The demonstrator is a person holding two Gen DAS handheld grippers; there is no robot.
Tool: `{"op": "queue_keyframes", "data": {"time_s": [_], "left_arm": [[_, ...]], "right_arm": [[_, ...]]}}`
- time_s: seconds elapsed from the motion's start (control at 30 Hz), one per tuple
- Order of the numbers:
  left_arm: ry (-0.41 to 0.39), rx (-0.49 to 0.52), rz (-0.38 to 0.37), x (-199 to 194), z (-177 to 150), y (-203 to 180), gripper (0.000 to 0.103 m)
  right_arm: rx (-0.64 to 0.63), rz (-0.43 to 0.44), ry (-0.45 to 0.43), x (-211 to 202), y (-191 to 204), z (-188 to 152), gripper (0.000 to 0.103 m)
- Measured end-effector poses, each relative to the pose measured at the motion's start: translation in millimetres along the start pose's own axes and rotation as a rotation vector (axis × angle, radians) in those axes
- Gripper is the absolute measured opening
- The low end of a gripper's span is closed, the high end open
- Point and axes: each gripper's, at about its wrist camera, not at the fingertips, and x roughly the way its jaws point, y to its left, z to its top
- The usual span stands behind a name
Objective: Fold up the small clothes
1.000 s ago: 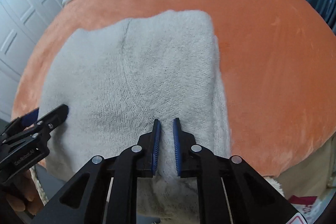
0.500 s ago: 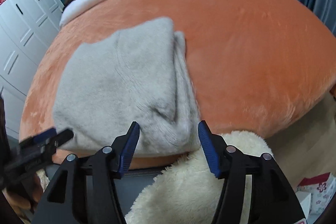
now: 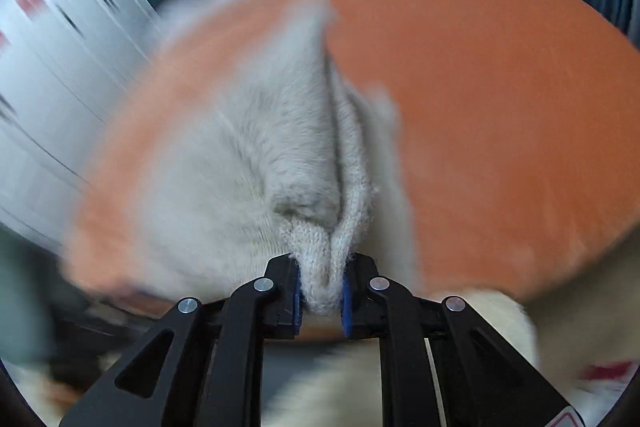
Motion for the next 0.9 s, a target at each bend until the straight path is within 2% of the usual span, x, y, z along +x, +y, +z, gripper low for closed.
{"op": "queue_keyframes", "data": {"time_s": [0.03,0.07,0.13,0.23,0.27,0.3,0.43,0.47,0.5,0.63,0.73,0.77,0.83,0.87,0.9], "left_arm": [[0.014,0.005,-0.009,2.2,-0.8,-1.4,0.075],[0.012,0.012,-0.003,1.1,-3.0,-4.5,0.075],[-0.008,0.033,0.022,-2.7,-4.7,-4.9,0.075],[-0.005,0.011,0.008,-4.6,-6.6,-4.2,0.075],[-0.005,0.012,0.009,-6.3,-6.4,-3.7,0.075],[-0.013,0.020,0.009,-9.8,-6.2,-3.8,0.075],[-0.083,0.029,0.023,-28.5,-3.9,3.8,0.078],[-0.090,0.018,0.021,-31.0,-2.1,7.8,0.078],[-0.096,0.004,0.019,-33.6,-0.8,10.5,0.078],[-0.123,-0.041,0.030,-46.1,5.0,23.5,0.078],[-0.136,-0.064,0.043,-54.3,6.1,32.6,0.078],[-0.139,-0.072,0.046,-56.3,5.9,36.0,0.078],[-0.141,-0.085,0.051,-57.8,3.5,40.4,0.078],[-0.139,-0.091,0.054,-57.7,3.3,42.2,0.078],[-0.133,-0.094,0.055,-56.9,3.2,43.2,0.078]], "right_arm": [[0.032,0.000,0.052,21.1,-8.1,-7.3,0.013],[0.066,0.030,0.037,19.2,-10.3,-8.4,0.013],[0.046,0.025,-0.007,1.7,-1.8,-1.1,0.013],[-0.001,-0.018,0.020,7.1,5.2,2.0,0.016],[0.002,-0.029,0.016,4.6,4.5,0.2,0.022],[0.025,-0.021,0.010,-2.8,2.0,-0.8,0.025],[0.072,-0.017,-0.044,-41.6,3.0,-0.4,0.029],[0.060,-0.020,-0.061,-48.6,4.5,2.9,0.027],[0.037,0.000,-0.088,-58.8,13.7,8.9,0.023],[-0.082,0.199,-0.161,-81.9,62.6,36.3,0.017],[-0.176,0.207,-0.135,-56.5,108.2,45.0,0.017],[-0.211,0.187,-0.077,-30.8,121.9,39.8,0.017],[-0.265,0.177,0.149,47.8,145.9,19.1,0.017],[-0.266,0.179,0.118,62.9,149.4,6.2,0.016],[-0.291,0.169,0.083,55.7,154.9,3.4,0.016]]}}
